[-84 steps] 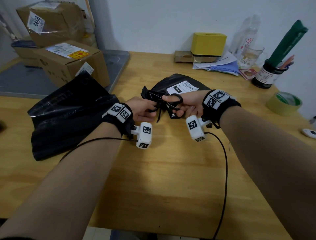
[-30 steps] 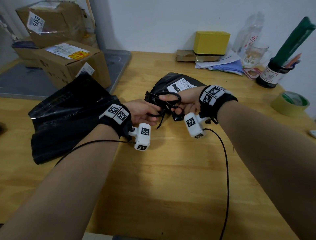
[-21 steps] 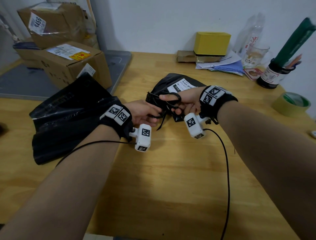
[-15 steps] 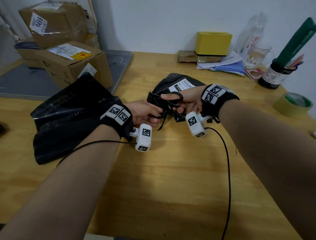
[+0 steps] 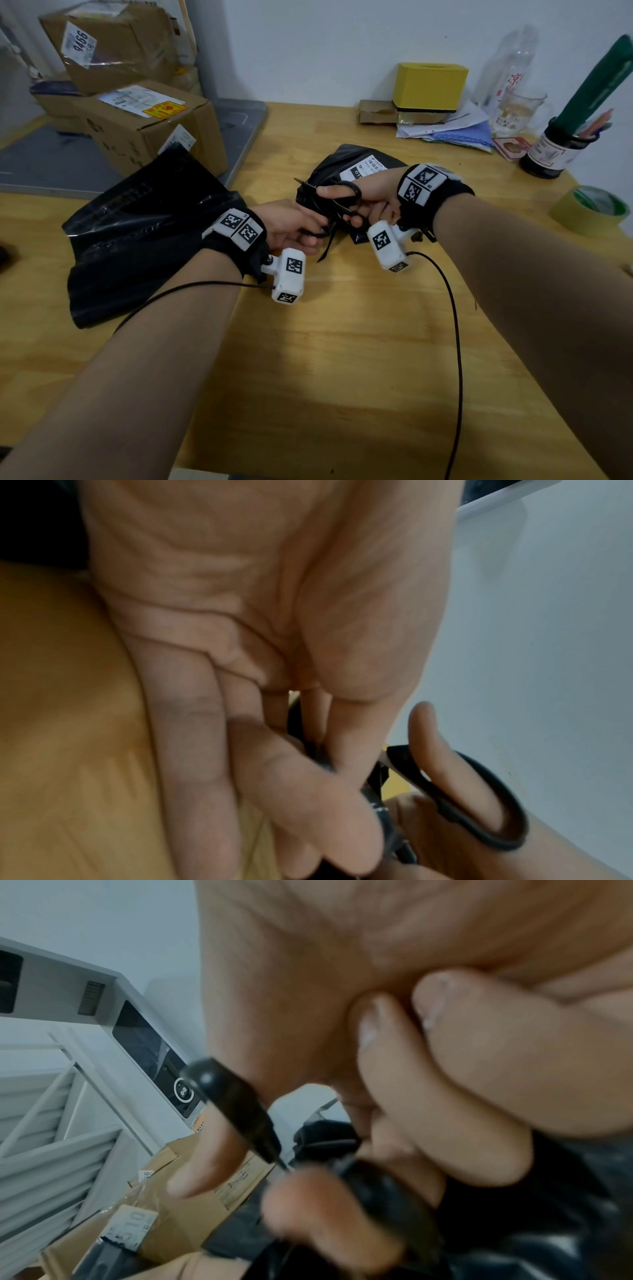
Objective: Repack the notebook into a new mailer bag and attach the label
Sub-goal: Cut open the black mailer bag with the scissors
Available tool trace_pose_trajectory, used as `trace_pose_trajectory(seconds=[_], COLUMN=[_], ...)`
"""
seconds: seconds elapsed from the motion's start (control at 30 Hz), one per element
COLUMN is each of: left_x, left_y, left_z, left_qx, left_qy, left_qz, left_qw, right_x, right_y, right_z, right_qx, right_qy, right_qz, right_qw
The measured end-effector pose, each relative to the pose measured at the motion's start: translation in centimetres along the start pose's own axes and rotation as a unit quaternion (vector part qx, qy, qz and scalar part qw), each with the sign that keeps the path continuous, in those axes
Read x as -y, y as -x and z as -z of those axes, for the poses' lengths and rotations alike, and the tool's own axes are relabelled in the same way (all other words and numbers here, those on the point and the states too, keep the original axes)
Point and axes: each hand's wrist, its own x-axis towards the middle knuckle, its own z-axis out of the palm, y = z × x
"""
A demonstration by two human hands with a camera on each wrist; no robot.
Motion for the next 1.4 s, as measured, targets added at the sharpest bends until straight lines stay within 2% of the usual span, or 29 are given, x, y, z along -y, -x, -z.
trace_pose_trajectory(seconds=[0.17, 0.3, 0.5, 0.77, 0.93, 1.03, 1.13, 1.23, 1.33, 1.4], left_x=[0.1, 0.1, 0.1, -0.1, -0.1, -0.1, 0.1, 0.0, -0.4, -0.7], left_y=[0.1, 0.2, 0.5, 0.5, 1.1, 2.0, 3.0, 4.3, 5.7, 6.5], left_z=[-0.1, -0.5, -1.0, -1.0, -1.4, -2.0, -2.6, -3.4, -4.1, -4.5], left_qx=[0.002, 0.014, 0.042, 0.031, 0.016, -0.005, -0.034, -0.076, -0.138, -0.168], left_qy=[-0.014, -0.049, -0.108, -0.115, -0.111, -0.093, -0.027, 0.025, 0.052, 0.072], left_qz=[0.004, 0.006, 0.010, 0.009, -0.001, -0.002, 0.011, -0.001, -0.037, -0.058], left_qw=[1.000, 0.999, 0.993, 0.993, 0.994, 0.996, 0.999, 0.997, 0.988, 0.982], right_x=[-0.1, 0.7, 1.3, 0.7, -0.5, -1.8, -3.5, -5.0, -6.6, -7.7], right_y=[-0.2, -0.5, -1.6, -2.1, -1.0, 0.9, 3.2, 5.4, 7.0, 7.8], right_z=[-0.1, -0.8, -1.4, -1.2, -1.4, -2.0, -2.8, -2.9, -2.5, -2.3], right_qx=[0.002, -0.021, -0.051, -0.066, -0.021, -0.018, -0.058, -0.145, -0.278, -0.340], right_qy=[-0.017, 0.012, -0.010, -0.029, -0.072, -0.099, -0.121, -0.169, -0.222, -0.235], right_qz=[0.007, 0.007, 0.029, 0.064, 0.084, 0.107, 0.153, 0.189, 0.164, 0.130], right_qw=[1.000, 1.000, 0.998, 0.995, 0.994, 0.989, 0.979, 0.957, 0.920, 0.901])
